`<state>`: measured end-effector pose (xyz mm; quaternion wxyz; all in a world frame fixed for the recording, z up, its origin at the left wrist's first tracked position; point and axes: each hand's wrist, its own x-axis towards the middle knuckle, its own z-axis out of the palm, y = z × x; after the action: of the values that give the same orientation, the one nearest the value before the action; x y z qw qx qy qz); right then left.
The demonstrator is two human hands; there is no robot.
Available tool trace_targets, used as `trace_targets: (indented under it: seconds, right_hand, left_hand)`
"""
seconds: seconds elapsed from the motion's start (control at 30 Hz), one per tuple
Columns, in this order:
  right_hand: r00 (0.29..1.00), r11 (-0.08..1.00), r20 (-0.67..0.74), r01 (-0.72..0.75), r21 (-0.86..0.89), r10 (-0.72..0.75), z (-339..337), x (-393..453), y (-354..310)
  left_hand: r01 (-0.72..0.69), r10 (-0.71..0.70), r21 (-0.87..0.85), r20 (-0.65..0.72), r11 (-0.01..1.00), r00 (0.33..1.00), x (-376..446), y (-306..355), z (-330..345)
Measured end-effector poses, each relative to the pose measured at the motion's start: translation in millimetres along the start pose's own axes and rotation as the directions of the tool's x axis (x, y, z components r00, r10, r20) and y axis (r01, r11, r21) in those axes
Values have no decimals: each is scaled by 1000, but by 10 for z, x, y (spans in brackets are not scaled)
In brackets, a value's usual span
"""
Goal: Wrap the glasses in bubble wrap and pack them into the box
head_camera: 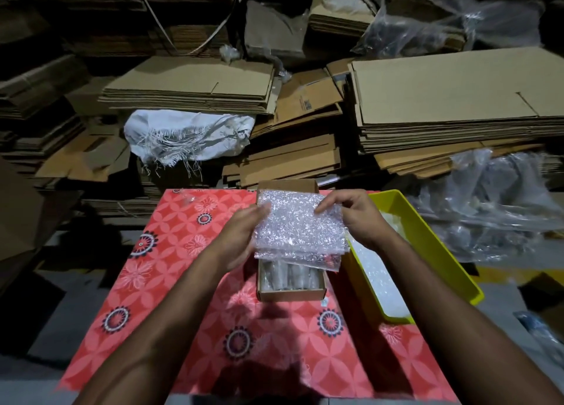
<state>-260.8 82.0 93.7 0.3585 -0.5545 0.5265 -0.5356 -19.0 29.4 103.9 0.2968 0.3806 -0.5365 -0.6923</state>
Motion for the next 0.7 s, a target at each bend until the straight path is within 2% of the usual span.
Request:
trace_targets:
  seconds: [0.07, 0.1, 0.17, 0.23, 0.27, 0.33, 0.37, 0.43, 0.53, 0.7]
  right_hand:
    - [997, 994, -39, -56, 93, 60, 24, -8, 19]
    - [987, 961, -31, -144, 235, 156, 21, -3, 66]
    - [919, 779, 111, -380, 499, 377, 19, -45, 183]
    - [850, 727, 257, -527, 441, 460, -1, -147, 290]
    - [837, 759, 295, -545, 357, 462, 14, -188, 311]
    - [876, 859, 301, -453, 240, 378, 68, -254, 287]
    - [902, 895, 284, -390, 219, 324, 97, -271, 269]
    - [940, 906, 242, -306, 292, 239, 132, -296, 229]
    - [948, 865, 165, -317, 389, 273, 160, -313, 206]
    - [923, 686, 244, -385, 617, 298, 205, -411, 241]
  left_hand:
    - [-53, 58, 116, -40, 992, 998, 15, -49, 27]
    - [-93, 99, 125, -48, 988, 994, 42, -87, 19]
    - [-136, 147, 111, -93, 984, 985, 69, -133, 2]
    - [-176, 190, 125, -110, 976, 976, 80, -177, -18]
    - [-181, 197, 145, -104, 973, 975, 91, -202, -22]
    - [-194, 212, 191, -82, 962, 974, 94, -245, -50]
    - [-199, 217, 200, -76, 959, 973, 107, -266, -76]
    - [-197, 210, 166, -69, 966, 975, 149, -317, -151]
    - [-165, 170, 70, -75, 984, 983, 129, -337, -170]
    - [-185, 179, -86, -73, 979, 981, 25, -365, -115]
